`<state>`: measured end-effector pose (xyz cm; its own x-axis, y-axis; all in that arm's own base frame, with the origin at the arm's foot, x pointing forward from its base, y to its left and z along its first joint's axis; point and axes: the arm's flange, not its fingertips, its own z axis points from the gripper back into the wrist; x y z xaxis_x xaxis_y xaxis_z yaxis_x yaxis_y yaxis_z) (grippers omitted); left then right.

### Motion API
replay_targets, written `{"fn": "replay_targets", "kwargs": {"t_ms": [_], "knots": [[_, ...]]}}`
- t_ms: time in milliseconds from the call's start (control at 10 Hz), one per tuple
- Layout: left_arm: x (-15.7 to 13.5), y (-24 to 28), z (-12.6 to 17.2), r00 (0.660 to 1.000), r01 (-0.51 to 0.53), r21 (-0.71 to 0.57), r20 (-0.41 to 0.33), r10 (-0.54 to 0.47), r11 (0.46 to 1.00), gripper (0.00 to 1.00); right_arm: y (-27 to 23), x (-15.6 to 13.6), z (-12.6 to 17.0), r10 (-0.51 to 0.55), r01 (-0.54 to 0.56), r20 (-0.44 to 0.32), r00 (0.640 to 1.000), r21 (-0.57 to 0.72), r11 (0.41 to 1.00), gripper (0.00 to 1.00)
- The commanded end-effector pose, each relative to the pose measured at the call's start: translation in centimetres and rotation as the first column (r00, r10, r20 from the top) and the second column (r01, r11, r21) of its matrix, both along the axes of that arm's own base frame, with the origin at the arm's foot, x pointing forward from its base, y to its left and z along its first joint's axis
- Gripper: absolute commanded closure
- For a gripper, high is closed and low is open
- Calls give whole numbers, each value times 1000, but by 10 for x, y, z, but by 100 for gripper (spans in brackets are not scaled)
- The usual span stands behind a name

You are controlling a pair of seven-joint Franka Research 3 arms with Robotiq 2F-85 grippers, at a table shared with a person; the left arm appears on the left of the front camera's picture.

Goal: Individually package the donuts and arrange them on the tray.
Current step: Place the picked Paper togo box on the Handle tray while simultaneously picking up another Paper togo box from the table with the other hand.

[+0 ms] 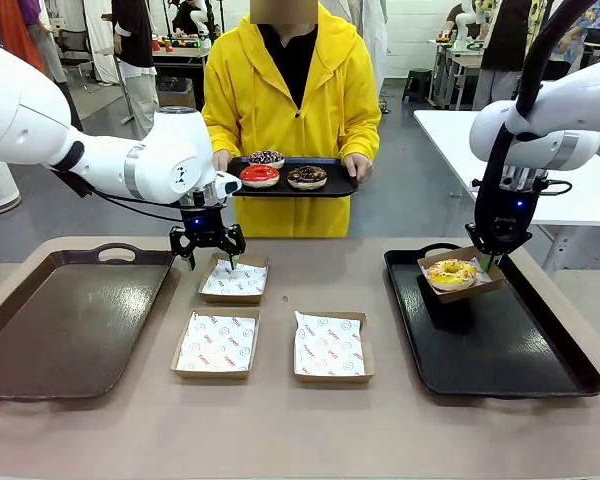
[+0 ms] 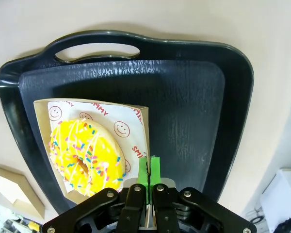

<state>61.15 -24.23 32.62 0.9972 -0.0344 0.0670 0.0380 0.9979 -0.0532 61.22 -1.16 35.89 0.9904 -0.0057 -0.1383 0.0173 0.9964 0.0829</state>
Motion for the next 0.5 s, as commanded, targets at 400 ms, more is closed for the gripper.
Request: {"fn": "replay_targets", "kwargs": {"t_ms": [400], "knots": [[4,-4,-1,1000,-20,37,4,20,999,0,0,13,1,-89,88,48,995,21,996,99]]}}
